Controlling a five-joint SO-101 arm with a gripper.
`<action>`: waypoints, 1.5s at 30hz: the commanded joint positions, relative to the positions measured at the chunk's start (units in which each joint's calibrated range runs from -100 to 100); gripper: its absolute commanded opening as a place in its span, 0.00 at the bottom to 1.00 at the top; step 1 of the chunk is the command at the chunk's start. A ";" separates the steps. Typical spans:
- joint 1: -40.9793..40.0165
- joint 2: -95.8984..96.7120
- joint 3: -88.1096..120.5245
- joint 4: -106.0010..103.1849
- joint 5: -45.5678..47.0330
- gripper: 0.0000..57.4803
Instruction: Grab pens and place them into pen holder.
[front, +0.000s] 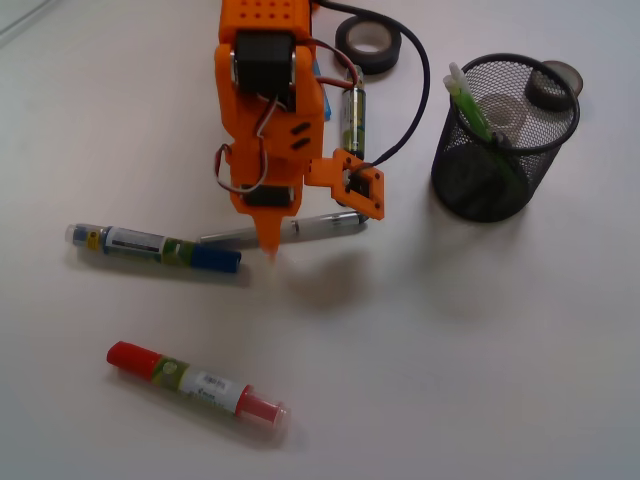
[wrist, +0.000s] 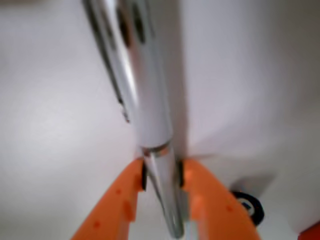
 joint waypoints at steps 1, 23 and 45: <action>-0.25 -0.29 -2.81 0.81 0.00 0.01; 1.32 -41.17 -2.18 7.55 -22.61 0.01; -25.97 -85.46 90.57 -87.47 -48.35 0.01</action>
